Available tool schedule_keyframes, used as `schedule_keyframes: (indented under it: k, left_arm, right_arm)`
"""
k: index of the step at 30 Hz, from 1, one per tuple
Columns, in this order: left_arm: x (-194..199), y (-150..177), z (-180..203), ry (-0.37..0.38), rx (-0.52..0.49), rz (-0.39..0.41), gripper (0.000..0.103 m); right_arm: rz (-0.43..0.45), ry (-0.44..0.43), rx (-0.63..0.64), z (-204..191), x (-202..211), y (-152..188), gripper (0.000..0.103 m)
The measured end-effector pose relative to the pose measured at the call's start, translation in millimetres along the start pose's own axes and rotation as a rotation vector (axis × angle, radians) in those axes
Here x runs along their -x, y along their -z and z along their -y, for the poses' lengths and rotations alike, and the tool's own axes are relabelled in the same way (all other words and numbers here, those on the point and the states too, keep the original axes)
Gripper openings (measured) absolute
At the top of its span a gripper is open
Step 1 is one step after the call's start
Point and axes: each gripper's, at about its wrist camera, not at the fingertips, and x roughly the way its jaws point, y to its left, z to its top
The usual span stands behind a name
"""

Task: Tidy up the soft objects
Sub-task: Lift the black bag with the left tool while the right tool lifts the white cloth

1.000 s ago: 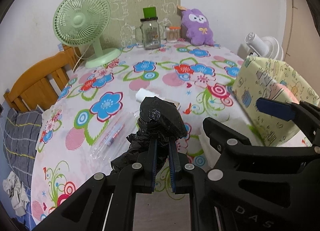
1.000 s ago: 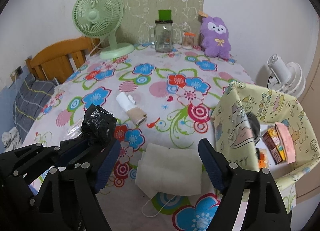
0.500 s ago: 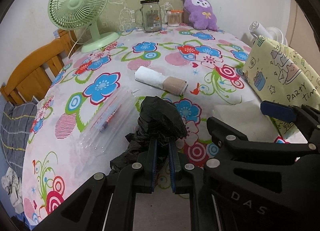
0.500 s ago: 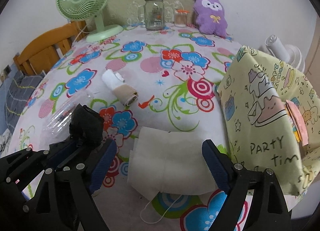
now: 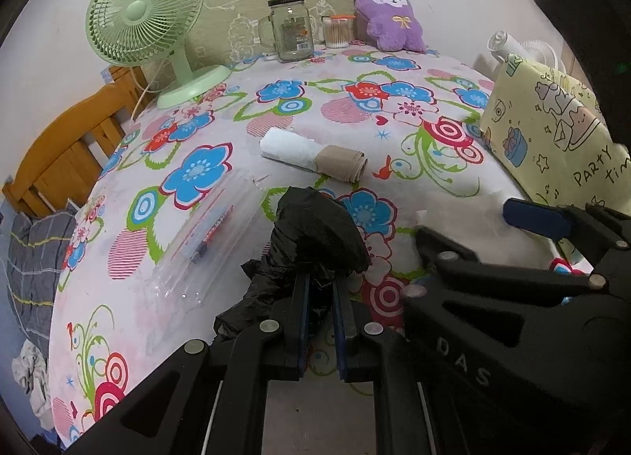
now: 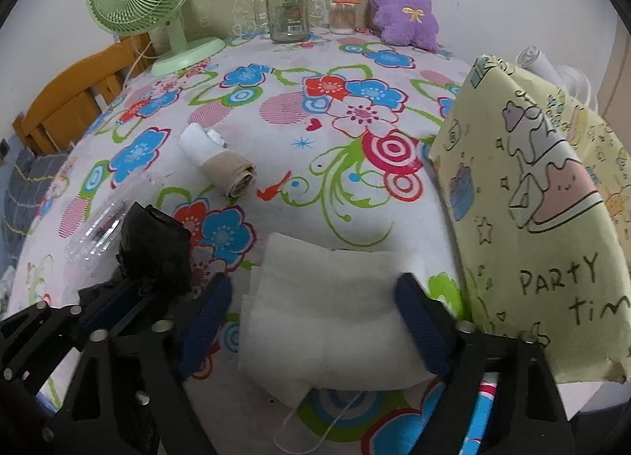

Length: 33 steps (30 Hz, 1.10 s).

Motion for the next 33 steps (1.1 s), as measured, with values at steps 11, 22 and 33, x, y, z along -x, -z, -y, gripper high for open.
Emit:
schedule_keyframes:
  k: [11,22,33]
  left_arm:
    - [3,-1,-3,0.007,0.024,0.005,0.008]
    - [20,-6,0,0.012,0.017,0.036,0.008]
    - [49,-20,2,0.006,0.018,0.099,0.008]
  right_arm:
    - [0.010,-0.041,0.054,-5,9,0,0.020]
    - [0.036,-0.055,0.063,-4,26,-4,0.011]
    - [0.104,-0.068,0.064,-1,59,-16,0.011]
